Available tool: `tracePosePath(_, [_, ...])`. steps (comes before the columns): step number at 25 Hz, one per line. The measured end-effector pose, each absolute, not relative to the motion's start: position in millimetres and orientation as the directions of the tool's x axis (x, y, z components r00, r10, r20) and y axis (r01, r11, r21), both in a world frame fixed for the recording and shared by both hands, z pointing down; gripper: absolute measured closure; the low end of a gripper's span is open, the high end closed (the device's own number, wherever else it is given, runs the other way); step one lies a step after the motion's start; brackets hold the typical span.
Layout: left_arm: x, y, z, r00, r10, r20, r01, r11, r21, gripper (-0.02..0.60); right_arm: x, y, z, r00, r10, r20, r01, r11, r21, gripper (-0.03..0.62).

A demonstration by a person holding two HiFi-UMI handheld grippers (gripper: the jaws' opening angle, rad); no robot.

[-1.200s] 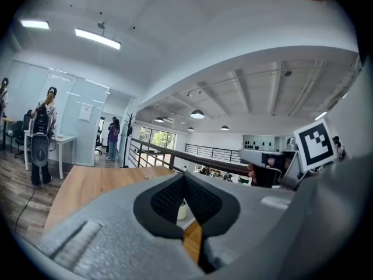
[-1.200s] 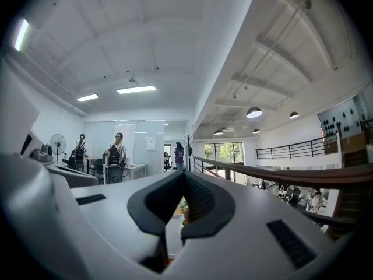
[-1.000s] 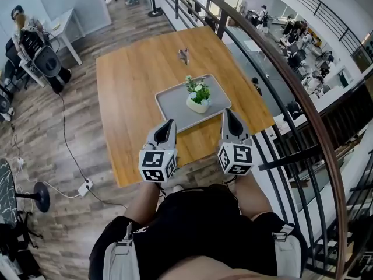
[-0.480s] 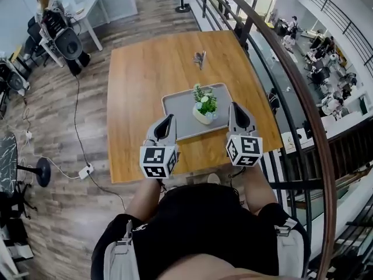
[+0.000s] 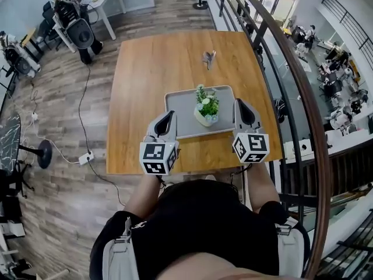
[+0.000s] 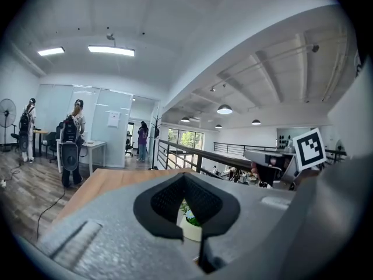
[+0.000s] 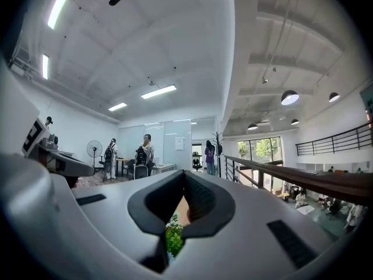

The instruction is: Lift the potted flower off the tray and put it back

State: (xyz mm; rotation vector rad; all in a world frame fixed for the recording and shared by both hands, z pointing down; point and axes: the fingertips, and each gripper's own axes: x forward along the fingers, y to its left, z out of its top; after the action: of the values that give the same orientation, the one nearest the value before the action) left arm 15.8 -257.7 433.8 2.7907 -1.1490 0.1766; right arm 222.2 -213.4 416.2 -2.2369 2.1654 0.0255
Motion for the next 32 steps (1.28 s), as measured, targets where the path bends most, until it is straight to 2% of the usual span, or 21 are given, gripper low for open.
tracePosePath(4, [16.0, -261.2, 435.7, 0.677, -0.719, 0.155, -0.733, -0.677, 0.063, 0.569, 239.9, -219.5, 415.0, -0.016, -0.997, -0.080, -0.997, 0.022, -0.075, 0.592])
tracePosePath(6, [16.9, -262.6, 435.6, 0.662, -0.733, 0.158, -0.747, -0.662, 0.062, 0.569, 247.5, -223.3, 413.5, -0.048, -0.993, -0.107, -0.992, 0.059, -0.108, 0.545])
tracePosePath(12, [19.6, -260.5, 440.7, 0.606, -0.778, 0.168, -0.794, -0.606, 0.058, 0.569, 247.1, -239.0, 429.5, -0.192, -0.976, -0.105, -0.966, 0.207, -0.154, 0.216])
tracePosePath(15, [21.3, -259.0, 443.8, 0.577, -0.796, 0.183, -0.815, -0.577, 0.057, 0.569, 237.6, -247.1, 441.2, -0.232, -0.970, -0.069, -0.968, 0.237, -0.086, 0.091])
tracePosePath(17, [23.7, -257.2, 445.3, 0.558, -0.808, 0.191, -0.828, -0.558, 0.055, 0.569, 229.5, -252.2, 451.7, -0.261, -0.965, -0.034, -0.964, 0.263, -0.042, 0.031])
tracePosePath(22, [24.1, -248.3, 450.6, 0.508, -0.837, 0.203, -0.859, -0.509, 0.049, 0.569, 202.5, -251.3, 485.4, -0.349, -0.936, 0.052, -0.934, 0.352, 0.068, 0.013])
tracePosePath(26, [24.2, -243.6, 457.7, 0.469, -0.856, 0.217, -0.881, -0.471, 0.049, 0.569, 192.1, -247.1, 516.0, -0.406, -0.907, 0.112, -0.909, 0.414, 0.057, 0.013])
tracePosePath(32, [24.7, -233.1, 464.2, 0.434, -0.872, 0.226, -0.899, -0.437, 0.041, 0.569, 184.3, -246.3, 584.3, -0.421, -0.865, 0.272, -0.891, 0.451, 0.056, 0.013])
